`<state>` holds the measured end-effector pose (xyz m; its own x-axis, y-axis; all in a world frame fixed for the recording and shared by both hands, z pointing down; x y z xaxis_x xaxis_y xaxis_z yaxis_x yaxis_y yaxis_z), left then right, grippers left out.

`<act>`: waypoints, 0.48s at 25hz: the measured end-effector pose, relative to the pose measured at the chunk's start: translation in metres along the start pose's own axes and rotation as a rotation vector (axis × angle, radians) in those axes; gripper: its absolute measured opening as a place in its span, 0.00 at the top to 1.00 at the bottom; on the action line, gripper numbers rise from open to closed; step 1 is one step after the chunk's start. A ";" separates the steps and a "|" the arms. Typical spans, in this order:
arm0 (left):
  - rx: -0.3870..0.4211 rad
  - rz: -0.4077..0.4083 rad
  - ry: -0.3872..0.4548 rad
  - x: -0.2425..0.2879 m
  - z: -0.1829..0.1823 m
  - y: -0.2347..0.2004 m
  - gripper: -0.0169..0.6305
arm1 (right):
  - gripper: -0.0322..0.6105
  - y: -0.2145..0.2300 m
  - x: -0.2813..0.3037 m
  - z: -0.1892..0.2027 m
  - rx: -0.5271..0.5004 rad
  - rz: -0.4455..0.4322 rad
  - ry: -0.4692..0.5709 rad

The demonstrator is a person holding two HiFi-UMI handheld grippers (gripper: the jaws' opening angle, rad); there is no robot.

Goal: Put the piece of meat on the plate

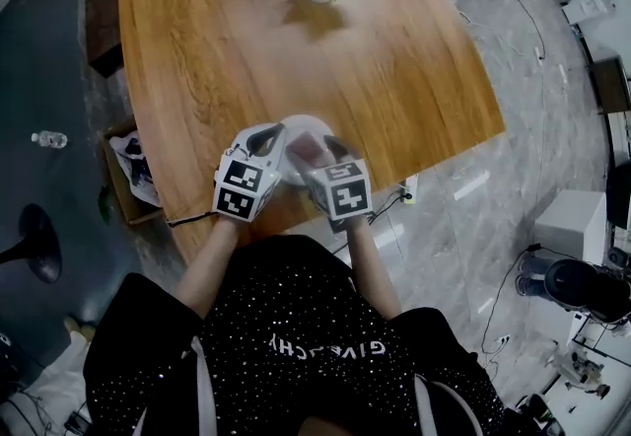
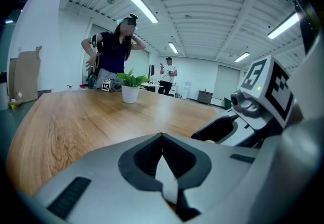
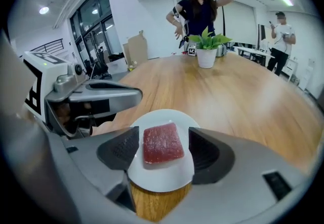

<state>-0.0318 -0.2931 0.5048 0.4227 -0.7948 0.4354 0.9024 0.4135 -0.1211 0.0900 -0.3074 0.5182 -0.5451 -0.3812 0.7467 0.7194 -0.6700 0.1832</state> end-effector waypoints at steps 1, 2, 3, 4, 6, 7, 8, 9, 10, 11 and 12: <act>0.009 0.004 0.006 0.000 -0.002 0.002 0.96 | 0.47 0.001 -0.005 -0.001 0.023 0.015 0.033; 0.017 0.009 0.010 -0.001 -0.003 0.004 0.96 | 0.47 0.003 -0.010 -0.002 0.048 0.030 0.070; 0.026 0.014 0.013 -0.001 -0.005 0.006 0.96 | 0.47 0.005 -0.014 -0.003 0.071 0.044 0.109; 0.033 0.019 0.016 -0.002 -0.007 0.008 0.96 | 0.47 0.007 -0.018 -0.004 0.092 0.053 0.147; 0.047 0.021 0.036 -0.004 -0.013 0.012 0.96 | 0.47 0.009 -0.028 -0.006 0.126 0.061 0.213; 0.057 0.020 0.050 -0.006 -0.016 0.014 0.96 | 0.47 0.008 -0.033 -0.008 0.140 0.061 0.249; 0.068 0.020 0.062 -0.008 -0.019 0.016 0.96 | 0.47 0.007 -0.040 -0.011 0.152 0.060 0.288; 0.079 0.020 0.072 -0.012 -0.023 0.018 0.96 | 0.47 0.006 -0.046 -0.012 0.163 0.058 0.328; 0.086 0.022 0.080 -0.015 -0.026 0.020 0.96 | 0.47 0.004 -0.052 -0.013 0.171 0.056 0.364; 0.090 0.025 0.090 -0.019 -0.029 0.022 0.96 | 0.47 0.002 -0.058 -0.013 0.175 0.055 0.396; 0.091 0.029 0.101 -0.023 -0.032 0.024 0.96 | 0.47 0.000 -0.063 -0.012 0.174 0.057 0.427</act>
<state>-0.0172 -0.2788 0.4632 0.4588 -0.8208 0.3404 0.8803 0.4719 -0.0486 0.1189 -0.2910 0.4631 -0.6050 -0.6668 0.4351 0.7949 -0.5377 0.2812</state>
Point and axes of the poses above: the fingertips, and each gripper's own axes: x forward along the fingers, y to its right, z out of its underside, the point moved 7 cm from there along -x, backward along the fingers, and after that the axes turned 3 degrees about x, right-handed, at the moved point
